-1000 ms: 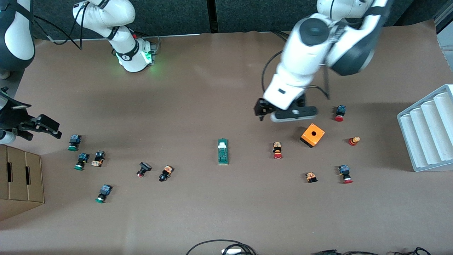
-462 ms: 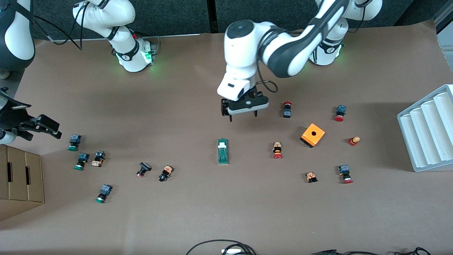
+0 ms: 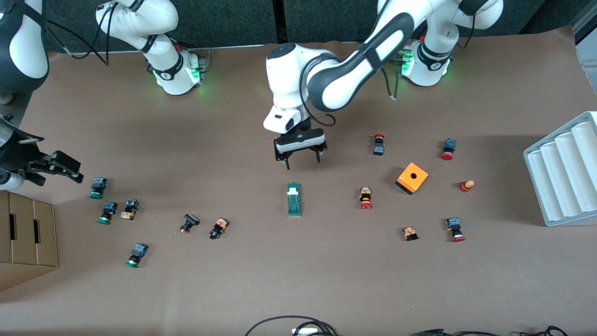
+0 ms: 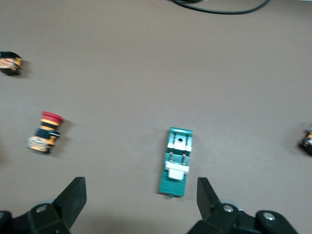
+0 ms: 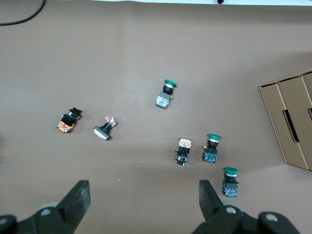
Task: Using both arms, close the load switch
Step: 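Move the left gripper over the teal load switch, then lower the left gripper and grasp the teal switch body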
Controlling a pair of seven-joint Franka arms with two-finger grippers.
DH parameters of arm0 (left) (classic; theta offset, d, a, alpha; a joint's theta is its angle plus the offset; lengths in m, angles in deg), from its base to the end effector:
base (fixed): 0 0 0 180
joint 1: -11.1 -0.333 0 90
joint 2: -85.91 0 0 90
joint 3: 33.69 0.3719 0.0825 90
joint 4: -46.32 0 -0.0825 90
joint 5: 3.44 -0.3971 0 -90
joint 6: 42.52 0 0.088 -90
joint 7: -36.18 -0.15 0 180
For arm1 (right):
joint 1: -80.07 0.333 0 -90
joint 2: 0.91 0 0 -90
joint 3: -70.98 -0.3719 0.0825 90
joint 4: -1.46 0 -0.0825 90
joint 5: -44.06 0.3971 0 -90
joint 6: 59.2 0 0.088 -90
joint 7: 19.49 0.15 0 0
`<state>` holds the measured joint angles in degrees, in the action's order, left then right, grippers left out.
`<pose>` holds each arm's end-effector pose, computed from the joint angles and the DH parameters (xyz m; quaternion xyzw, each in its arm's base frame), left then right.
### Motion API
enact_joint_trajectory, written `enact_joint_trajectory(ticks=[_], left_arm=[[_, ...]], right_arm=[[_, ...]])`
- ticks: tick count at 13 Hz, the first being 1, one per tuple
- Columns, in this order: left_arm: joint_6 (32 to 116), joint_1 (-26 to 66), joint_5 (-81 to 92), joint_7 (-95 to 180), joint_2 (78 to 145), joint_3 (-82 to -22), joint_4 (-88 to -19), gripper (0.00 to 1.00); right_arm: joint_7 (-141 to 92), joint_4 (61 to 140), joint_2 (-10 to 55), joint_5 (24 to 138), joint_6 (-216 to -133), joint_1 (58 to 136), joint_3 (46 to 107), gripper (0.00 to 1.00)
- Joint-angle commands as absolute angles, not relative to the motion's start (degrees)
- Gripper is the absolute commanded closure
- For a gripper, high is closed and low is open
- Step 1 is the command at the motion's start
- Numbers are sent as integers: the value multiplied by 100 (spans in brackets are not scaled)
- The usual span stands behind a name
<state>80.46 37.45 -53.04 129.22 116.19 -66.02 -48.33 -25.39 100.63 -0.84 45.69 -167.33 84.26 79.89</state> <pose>0.4739 -0.5582 0.3561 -0.9668 -0.1030 -0.2330 0.0184 0.5965 -0.0459 0.5879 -0.9969 -0.0069 -0.0784 0.0065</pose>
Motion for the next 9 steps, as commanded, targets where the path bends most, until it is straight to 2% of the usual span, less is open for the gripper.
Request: enact_joint_trajectory(ticks=[1, 6, 9], left_arm=[[8272, 3817, -5790, 13057, 11938, -6568, -4658, 0], [8211, 4247, -8073, 15152, 12615, -6533, -4737, 0], [7397, 4651, -9068, 16141, 13045, -6533, -4764, 0]], right_arm=[[-2520, 9972, -47, 4555, -16783, 8447, 7995, 0], [-2555, 9972, 14, 4564, -16792, 8385, 8003, 0], [-2555, 9954, 14, 4555, -16792, 8394, 8003, 0]])
